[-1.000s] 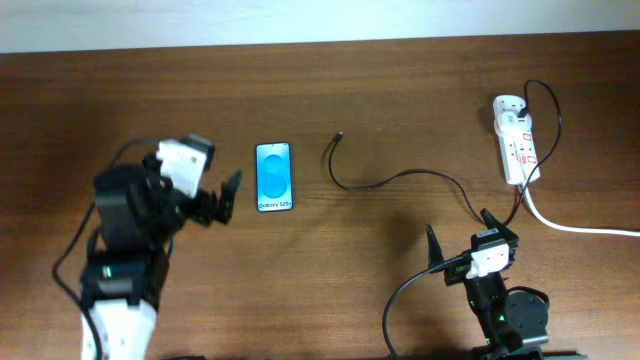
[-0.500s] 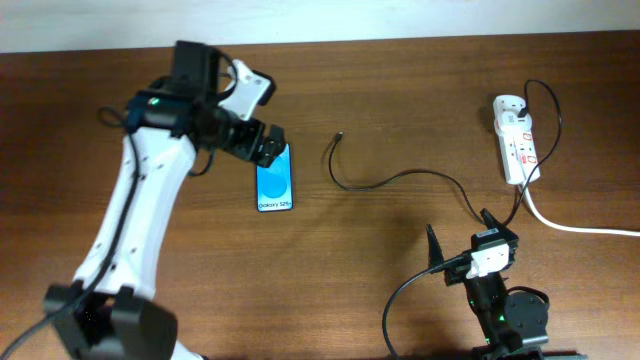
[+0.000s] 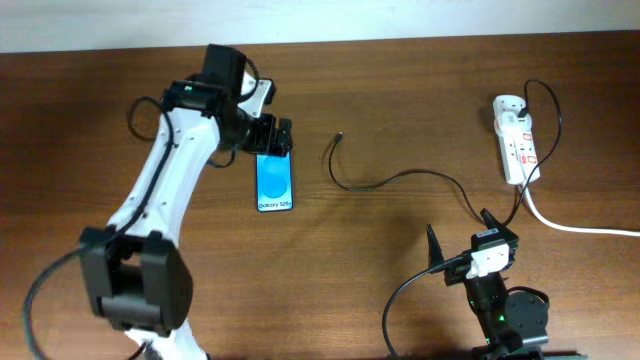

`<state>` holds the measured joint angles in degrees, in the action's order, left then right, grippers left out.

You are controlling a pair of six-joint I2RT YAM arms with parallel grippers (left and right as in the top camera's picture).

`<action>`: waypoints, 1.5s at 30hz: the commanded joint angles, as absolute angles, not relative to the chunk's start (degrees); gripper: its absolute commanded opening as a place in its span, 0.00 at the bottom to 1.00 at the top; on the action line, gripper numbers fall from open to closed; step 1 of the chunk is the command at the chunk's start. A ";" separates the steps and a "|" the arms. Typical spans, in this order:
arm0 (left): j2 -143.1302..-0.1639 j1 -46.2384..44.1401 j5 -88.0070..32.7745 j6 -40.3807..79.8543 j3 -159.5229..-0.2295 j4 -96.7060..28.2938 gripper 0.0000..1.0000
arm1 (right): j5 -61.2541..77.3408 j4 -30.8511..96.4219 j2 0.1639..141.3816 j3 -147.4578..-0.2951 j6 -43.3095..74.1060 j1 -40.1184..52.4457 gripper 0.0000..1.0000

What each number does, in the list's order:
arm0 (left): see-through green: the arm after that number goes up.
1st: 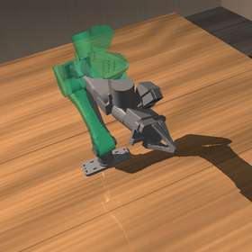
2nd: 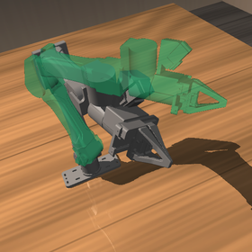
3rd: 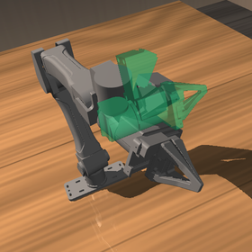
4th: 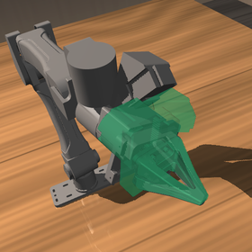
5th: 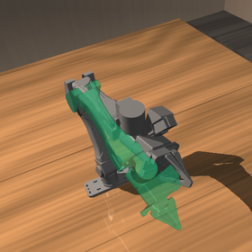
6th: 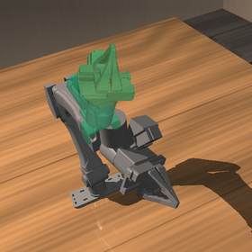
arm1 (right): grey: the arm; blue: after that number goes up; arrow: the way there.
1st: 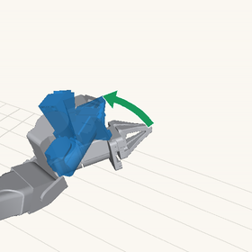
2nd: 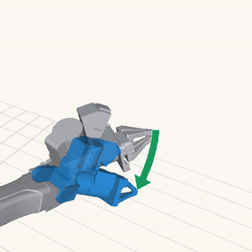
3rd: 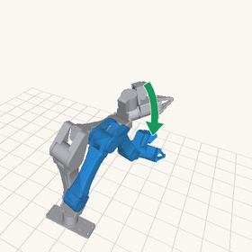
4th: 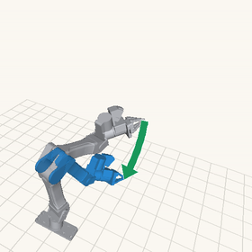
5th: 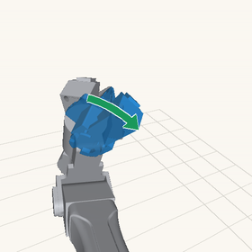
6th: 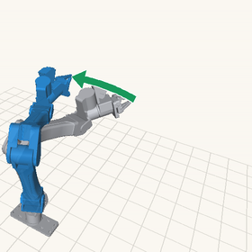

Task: Plug charger to phone and switch on socket
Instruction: 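Move the left gripper over the blue phone and lower toward it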

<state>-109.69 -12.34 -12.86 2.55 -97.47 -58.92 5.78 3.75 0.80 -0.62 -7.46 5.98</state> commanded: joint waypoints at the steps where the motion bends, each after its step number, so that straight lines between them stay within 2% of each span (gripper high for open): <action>1: -114.52 -15.05 -3.53 15.86 -98.63 -58.72 0.99 | 5.32 4.05 0.19 -0.32 -7.07 5.58 0.98; 23: -126.04 -16.84 -1.06 16.64 -98.61 -56.36 0.99 | 5.32 4.05 0.19 -0.32 -7.07 5.58 0.98; 45: -126.65 -16.88 -0.97 15.57 -95.59 -52.90 0.99 | 5.30 4.05 0.19 -0.32 -7.07 5.58 0.98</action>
<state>-125.82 -16.71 -1.83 16.08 -96.55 -53.10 5.78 3.75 0.80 -0.62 -7.46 5.98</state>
